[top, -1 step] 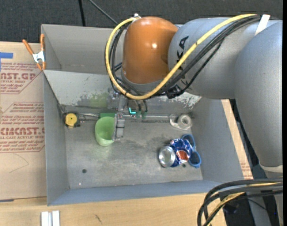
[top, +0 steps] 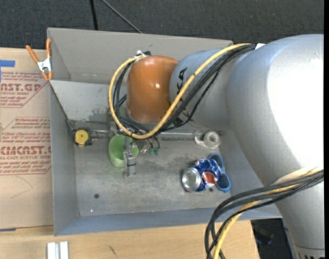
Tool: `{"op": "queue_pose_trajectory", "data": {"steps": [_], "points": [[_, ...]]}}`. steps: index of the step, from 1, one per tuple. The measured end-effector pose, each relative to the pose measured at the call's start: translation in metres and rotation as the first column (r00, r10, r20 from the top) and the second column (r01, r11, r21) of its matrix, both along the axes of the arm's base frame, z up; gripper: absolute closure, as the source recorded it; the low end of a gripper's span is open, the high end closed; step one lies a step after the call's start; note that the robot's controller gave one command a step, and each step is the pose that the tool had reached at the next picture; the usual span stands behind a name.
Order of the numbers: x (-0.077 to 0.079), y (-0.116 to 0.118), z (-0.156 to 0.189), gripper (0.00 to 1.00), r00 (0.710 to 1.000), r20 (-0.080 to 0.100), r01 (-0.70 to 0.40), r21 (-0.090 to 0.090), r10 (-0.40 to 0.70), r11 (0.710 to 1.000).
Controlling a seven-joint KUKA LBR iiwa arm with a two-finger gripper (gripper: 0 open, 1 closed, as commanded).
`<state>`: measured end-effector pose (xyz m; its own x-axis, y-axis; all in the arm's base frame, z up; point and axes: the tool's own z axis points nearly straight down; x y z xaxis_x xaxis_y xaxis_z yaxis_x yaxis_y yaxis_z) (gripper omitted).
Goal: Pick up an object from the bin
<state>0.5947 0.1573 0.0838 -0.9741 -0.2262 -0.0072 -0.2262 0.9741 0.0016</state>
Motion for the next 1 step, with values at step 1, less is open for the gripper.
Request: {"op": "queue_pose_trajectory", "data": {"steps": [1], "points": [[-0.0119,-0.0115,0.0166,0.00,0.960,-0.004,-0.280,-0.003,0.280,0.960]]}}
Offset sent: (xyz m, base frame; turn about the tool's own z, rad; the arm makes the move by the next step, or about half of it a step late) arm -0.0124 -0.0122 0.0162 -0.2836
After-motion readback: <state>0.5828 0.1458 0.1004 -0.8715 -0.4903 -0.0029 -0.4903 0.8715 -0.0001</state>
